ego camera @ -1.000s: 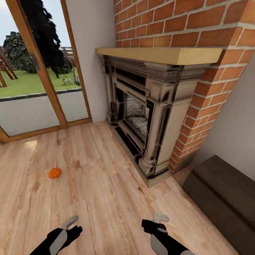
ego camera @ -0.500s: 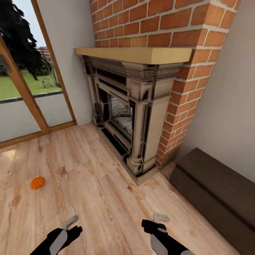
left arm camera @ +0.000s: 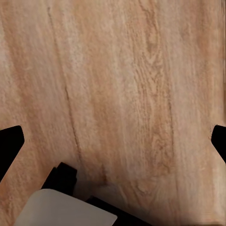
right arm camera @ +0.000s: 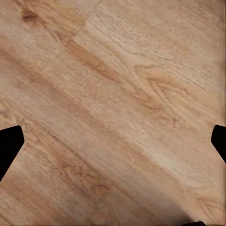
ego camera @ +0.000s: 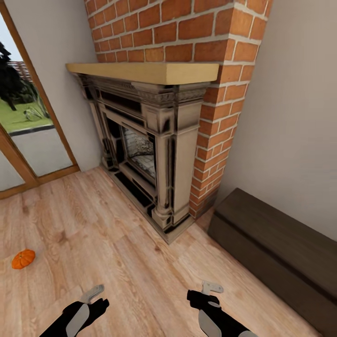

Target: Place each of the two pumpkins and all three candles from the living room inside a cabinet in the living room (use any cabinet), then make sure every cabinet is closed, and position the cauldron so it is next to a table in the living room.

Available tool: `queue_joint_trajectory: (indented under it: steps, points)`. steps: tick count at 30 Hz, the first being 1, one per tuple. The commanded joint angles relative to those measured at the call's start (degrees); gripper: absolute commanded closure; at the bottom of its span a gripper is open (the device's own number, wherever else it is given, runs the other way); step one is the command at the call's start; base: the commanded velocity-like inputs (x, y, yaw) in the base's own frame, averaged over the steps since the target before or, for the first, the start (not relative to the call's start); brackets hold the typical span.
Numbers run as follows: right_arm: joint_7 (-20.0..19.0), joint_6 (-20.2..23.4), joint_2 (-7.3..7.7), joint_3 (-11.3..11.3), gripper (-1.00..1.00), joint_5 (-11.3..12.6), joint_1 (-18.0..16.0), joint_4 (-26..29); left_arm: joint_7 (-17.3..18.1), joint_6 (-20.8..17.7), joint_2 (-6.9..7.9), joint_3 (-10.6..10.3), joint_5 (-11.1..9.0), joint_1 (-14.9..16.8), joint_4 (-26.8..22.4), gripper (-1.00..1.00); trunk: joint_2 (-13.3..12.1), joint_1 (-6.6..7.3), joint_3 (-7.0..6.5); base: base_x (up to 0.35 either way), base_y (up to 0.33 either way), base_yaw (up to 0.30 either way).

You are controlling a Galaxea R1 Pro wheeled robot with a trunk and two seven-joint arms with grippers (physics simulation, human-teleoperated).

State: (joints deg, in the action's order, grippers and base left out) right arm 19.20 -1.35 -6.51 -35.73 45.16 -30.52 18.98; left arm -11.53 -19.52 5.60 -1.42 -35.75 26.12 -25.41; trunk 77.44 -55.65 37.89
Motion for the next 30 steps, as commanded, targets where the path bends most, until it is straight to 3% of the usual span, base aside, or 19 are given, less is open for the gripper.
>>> queue_joint_trajectory:
  steps: [1,30]
  points:
    - [0.2,-0.1,0.01,-0.5,-1.0,0.5,-0.1,0.0,-0.4,-0.3,0.03,-0.2,-0.6,0.0,-0.2,-1.0,0.0,0.0,0.05,0.0,0.0,-0.281]
    - [-0.3,-0.1,0.0,-0.5,-1.0,0.5,-0.1,-0.1,-0.4,-0.3,0.02,-0.3,-0.6,0.0,-0.2,-1.0,0.0,0.0,-0.32,0.0,0.0,-0.28]
